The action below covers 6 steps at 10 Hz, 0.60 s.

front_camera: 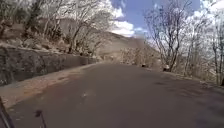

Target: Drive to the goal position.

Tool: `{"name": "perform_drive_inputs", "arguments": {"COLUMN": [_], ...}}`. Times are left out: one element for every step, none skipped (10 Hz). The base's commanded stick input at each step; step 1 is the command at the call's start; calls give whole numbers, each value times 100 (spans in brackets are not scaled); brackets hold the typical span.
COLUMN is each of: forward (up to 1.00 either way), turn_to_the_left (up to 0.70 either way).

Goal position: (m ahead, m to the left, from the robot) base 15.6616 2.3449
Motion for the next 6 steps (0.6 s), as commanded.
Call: {"name": "perform_drive_inputs", "arguments": {"forward": [70, 70, 70, 70, 70, 70], "turn_to_the_left": [0, 0, 0, 0, 0, 0]}}
